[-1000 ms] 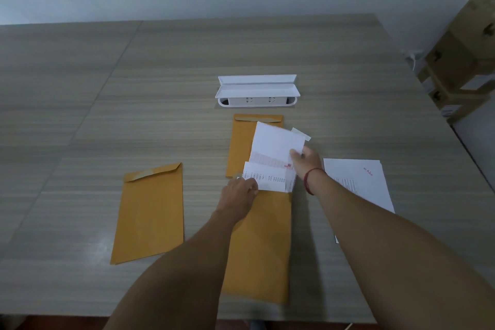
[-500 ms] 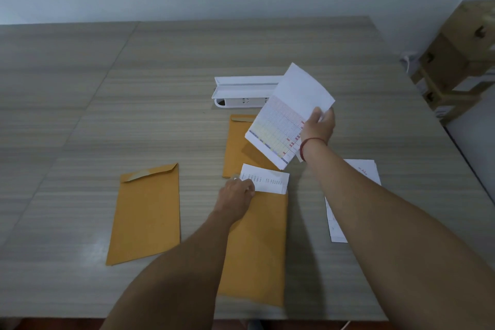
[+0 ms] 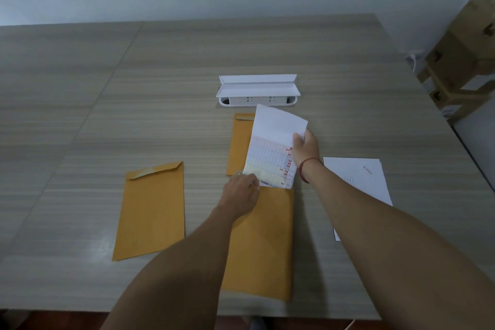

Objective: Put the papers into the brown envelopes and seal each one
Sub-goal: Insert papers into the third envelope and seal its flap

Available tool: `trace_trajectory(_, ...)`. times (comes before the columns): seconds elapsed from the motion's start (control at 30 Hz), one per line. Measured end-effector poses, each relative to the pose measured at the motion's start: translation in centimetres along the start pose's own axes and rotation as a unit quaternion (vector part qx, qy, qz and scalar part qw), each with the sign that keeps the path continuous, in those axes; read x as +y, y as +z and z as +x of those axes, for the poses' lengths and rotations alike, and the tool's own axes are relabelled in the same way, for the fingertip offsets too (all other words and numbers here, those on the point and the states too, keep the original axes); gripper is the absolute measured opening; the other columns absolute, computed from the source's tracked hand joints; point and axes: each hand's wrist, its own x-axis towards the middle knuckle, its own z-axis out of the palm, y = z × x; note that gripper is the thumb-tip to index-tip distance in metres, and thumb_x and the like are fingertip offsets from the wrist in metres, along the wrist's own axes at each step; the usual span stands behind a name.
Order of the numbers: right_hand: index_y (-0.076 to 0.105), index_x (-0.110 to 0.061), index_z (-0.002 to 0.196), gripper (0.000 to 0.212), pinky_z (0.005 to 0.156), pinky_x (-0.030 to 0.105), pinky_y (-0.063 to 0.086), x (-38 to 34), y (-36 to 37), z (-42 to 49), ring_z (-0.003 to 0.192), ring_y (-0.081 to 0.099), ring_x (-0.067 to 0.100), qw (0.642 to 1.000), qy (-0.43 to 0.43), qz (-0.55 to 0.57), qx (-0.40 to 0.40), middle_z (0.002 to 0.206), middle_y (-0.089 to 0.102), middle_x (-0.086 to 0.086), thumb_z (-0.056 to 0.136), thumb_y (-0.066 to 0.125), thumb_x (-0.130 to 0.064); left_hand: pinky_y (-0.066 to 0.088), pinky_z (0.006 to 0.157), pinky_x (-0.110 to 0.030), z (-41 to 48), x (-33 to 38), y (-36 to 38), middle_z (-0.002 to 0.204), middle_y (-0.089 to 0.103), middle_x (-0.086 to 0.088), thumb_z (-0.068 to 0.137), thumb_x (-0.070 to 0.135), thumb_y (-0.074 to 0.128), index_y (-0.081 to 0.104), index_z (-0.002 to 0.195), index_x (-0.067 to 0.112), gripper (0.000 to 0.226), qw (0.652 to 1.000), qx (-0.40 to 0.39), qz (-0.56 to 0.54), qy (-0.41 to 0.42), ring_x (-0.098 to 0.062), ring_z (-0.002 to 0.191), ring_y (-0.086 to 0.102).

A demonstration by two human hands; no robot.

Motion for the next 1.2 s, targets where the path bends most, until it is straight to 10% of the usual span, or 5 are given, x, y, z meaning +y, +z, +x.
trace_trajectory(0.33, 0.052, -0.001, 0.107, 0.025, 0.045, 0.014, 0.035, 2.4, 0.7, -1.8, 0.069, 0.050, 0.013, 0.979, 0.019, -0.164, -0.120, 0.096, 0.050, 0.008, 0.102, 0.035, -0.018, 0.045, 0.081, -0.037, 0.8, 0.6, -0.4, 0.099, 0.057, -0.007, 0.095, 0.023, 0.048, 0.060, 0.101, 0.014, 0.016, 0.999, 0.017, 0.012, -0.025, -0.022, 0.097, 0.049)
trace_trajectory(0.77, 0.051, -0.008, 0.126, 0.031, 0.093, 0.040, 0.050, 2.7, 0.1, -1.5, 0.110, 0.058, 0.029, 0.967, 0.015, -0.222, -0.122, 0.124, 0.060, 0.012, 0.096, 0.046, -0.016, 0.042, 0.079, -0.038, 0.8, 1.2, 0.2, 0.096, 0.062, -0.008, 0.096, 0.020, 0.047, 0.059, 0.100, 0.012, 0.015, 1.000, 0.020, 0.014, -0.015, -0.025, 0.100, 0.051)
trace_trajectory(1.07, 0.046, -0.005, 0.133, 0.041, 0.099, 0.039, 0.042, 3.2, -0.3, -2.2, 0.122, 0.052, 0.031, 0.916, 0.043, -0.335, -0.215, 0.133, 0.053, 0.014, 0.096, 0.051, -0.021, 0.041, 0.080, -0.036, 0.6, 1.4, 0.3, 0.097, 0.059, -0.008, 0.097, 0.020, 0.045, 0.059, 0.101, 0.011, 0.017, 0.999, 0.028, 0.026, -0.017, -0.025, 0.096, 0.050)
trace_trajectory(1.2, 0.049, -0.013, 0.134, 0.040, 0.100, 0.039, 0.047, 3.0, -0.4, -1.9, 0.115, 0.057, 0.025, 0.956, -0.003, -0.231, -0.182, 0.130, 0.058, 0.008, 0.095, 0.054, -0.019, 0.041, 0.080, -0.037, 0.6, 1.4, 0.0, 0.099, 0.058, -0.008, 0.098, 0.022, 0.043, 0.058, 0.103, 0.011, 0.019, 0.999, 0.019, 0.034, -0.016, -0.026, 0.097, 0.050)
